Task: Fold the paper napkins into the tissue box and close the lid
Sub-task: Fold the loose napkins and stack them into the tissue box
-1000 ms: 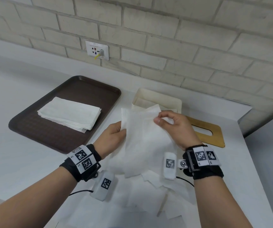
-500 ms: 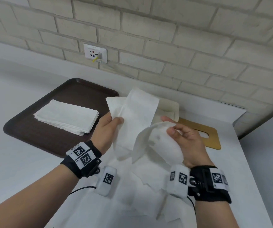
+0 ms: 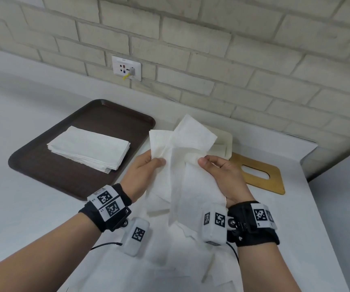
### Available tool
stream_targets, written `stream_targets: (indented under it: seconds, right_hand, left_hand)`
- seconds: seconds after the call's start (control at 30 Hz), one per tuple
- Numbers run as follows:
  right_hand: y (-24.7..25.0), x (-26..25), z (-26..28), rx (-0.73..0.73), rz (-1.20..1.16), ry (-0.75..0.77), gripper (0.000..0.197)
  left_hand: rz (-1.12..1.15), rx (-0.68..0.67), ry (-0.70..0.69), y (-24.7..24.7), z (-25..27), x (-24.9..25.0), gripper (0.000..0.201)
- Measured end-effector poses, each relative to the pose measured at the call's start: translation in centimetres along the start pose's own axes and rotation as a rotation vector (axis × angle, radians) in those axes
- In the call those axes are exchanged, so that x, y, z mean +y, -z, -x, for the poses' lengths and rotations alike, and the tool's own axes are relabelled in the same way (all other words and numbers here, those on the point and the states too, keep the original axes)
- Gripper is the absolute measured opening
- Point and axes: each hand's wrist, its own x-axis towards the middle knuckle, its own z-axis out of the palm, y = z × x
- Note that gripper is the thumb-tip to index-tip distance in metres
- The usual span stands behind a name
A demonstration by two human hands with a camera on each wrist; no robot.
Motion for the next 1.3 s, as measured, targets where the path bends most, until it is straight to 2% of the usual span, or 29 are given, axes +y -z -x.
stream_targets:
  seconds: [0.1, 0.17, 0.27, 0.37, 0.43, 0.5, 0.53, 0.6, 0.8, 1.0, 1.13, 1.3]
  right_hand:
    - [0.7, -0.3, 0.2, 0.116, 0.164, 0.094, 0.007]
    - [1.5, -1.3, 1.1, 0.112, 0.214, 0.166, 0.005]
    - [2.7, -3.7, 3.7, -0.038, 0.268, 0.295, 0.008]
    - [3.2, -5.3, 5.6, -0.162, 0.212, 0.372, 0.034]
    - [3.1, -5.6, 5.5, -0.168, 0.21, 0.354, 0.032]
    - [2.7, -5.3, 4.7, -0.174, 0.263, 0.282, 0.009]
    - [2.5, -4.9, 4.1, -0.159, 0.299, 0.25, 0.004]
    - [2.3, -4.0, 3.3, -0.128, 0.347, 0.209, 0.01]
    - [2.2, -2.4, 2.2, -0.077, 0.368, 0.122, 0.005]
    - [2.2, -2.5, 2.0, -0.079, 0.419, 0.136, 0.007]
    - [2.0, -2.5, 2.1, -0.074, 0.427, 0.13, 0.007]
    - [2.4, -2.3, 2.3, -0.039, 0.488, 0.148, 0.006]
  left_hand:
    - [0.046, 0.006, 0.018, -0.1, -0.1, -0.2, 0.028]
    - [0.051, 0.003, 0.013, -0.1, -0.2, -0.2, 0.029]
    - [0.002, -0.02, 0.011, -0.1, -0.4, -0.1, 0.036]
    - [-0.04, -0.085, 0.004, -0.4, -0.6, -0.3, 0.03]
    - [-0.055, -0.121, -0.012, -0.9, -0.5, -0.1, 0.034]
    - [-0.06, -0.173, -0.018, -1.6, -0.2, 0.1, 0.038]
    - [-0.066, -0.191, -0.018, -1.9, 0.0, 0.1, 0.039]
    - [-0.075, -0.196, -0.026, -2.3, 0.3, 0.2, 0.04]
    - [0.052, -0.119, 0.029, -2.3, 0.9, -0.1, 0.036]
    - [0.15, -0.179, 0.086, -2.6, 1.3, 0.2, 0.058]
    - [0.147, -0.189, 0.058, -2.6, 1.2, 0.2, 0.053]
    - [0.152, -0.082, 0.068, -2.6, 1.0, -0.3, 0.033]
